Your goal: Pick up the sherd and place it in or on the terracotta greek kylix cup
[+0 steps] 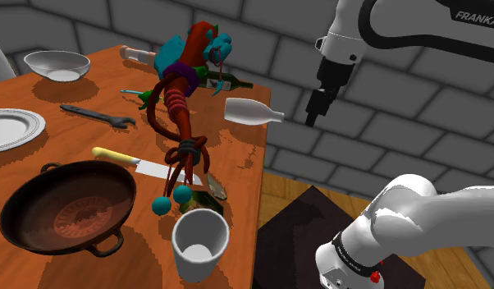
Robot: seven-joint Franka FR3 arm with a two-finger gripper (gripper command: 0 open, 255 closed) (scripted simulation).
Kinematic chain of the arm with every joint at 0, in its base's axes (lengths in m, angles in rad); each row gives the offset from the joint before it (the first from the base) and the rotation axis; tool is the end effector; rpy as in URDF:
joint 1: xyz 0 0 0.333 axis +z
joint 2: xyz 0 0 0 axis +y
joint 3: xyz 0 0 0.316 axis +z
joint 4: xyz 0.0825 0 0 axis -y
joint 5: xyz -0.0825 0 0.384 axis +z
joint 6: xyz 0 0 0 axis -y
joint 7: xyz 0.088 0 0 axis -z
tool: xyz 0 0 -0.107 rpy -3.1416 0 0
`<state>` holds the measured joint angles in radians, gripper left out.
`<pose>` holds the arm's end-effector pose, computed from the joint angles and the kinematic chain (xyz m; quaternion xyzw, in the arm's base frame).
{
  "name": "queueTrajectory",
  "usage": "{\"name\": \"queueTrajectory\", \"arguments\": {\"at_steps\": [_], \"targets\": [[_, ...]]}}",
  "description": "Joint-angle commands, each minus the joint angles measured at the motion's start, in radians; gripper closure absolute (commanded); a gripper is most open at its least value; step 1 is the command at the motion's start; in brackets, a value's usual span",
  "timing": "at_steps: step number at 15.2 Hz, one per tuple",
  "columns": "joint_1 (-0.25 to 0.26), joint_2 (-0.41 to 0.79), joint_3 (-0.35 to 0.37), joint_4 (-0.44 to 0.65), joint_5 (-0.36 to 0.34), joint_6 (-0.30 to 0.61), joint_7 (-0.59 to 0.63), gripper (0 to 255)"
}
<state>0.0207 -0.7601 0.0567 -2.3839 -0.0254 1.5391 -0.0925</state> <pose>0.3077 0.0254 0.5666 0.9956 0.0763 -0.0432 0.0315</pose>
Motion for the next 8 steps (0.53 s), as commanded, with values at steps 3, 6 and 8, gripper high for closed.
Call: {"name": "queueTrajectory", "arguments": {"at_steps": [3, 6, 8], "targets": [[0.007, -0.024, 0.02, -0.062, 0.051, 0.058, 0.056, 0], [0.021, -0.05, 0.055, -0.146, 0.129, 0.152, 0.139, 0], [0.033, -0.059, 0.082, -0.196, 0.183, 0.221, 0.192, 0]]}}
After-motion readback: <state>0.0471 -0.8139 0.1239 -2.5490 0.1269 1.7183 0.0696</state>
